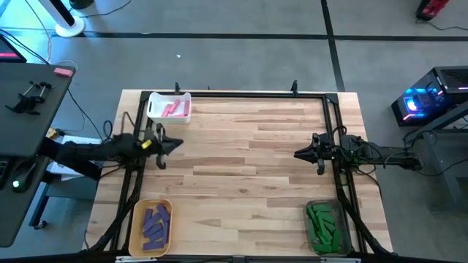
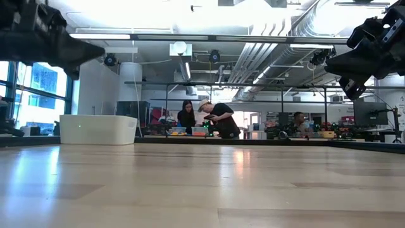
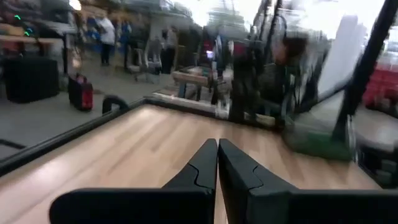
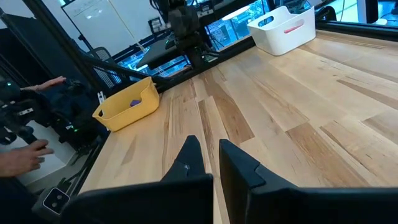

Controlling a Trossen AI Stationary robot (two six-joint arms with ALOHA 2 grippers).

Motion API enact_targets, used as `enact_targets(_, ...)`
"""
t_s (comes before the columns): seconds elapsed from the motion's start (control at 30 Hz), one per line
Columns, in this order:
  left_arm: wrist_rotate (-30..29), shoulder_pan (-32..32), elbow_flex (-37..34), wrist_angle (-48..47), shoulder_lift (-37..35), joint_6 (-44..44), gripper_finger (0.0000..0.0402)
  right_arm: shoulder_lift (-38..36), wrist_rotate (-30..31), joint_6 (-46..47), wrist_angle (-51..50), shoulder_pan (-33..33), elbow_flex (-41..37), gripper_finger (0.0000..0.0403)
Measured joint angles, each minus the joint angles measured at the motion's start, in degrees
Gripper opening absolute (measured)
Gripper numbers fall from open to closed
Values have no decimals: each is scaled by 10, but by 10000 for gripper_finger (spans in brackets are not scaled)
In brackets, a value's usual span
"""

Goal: Sort blocks
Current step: Return to Home Position

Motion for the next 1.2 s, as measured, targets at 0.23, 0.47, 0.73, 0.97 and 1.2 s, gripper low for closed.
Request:
enact_targets(0.23,55,-9,0,-19,0,64,3,0,0,0,0,0,0,0)
enact_targets(0.47,54,-9,0,-20,6,54,3,0,0,0,0,0,0,0)
enact_targets(0.73,54,-9,0,-20,6,54,3,0,0,0,0,0,0,0)
enact_targets(0.97,54,-9,0,-20,6,54,3,0,0,0,0,0,0,0)
enact_targets(1.2,54,-9,0,-20,6,54,3,0,0,0,0,0,0,0)
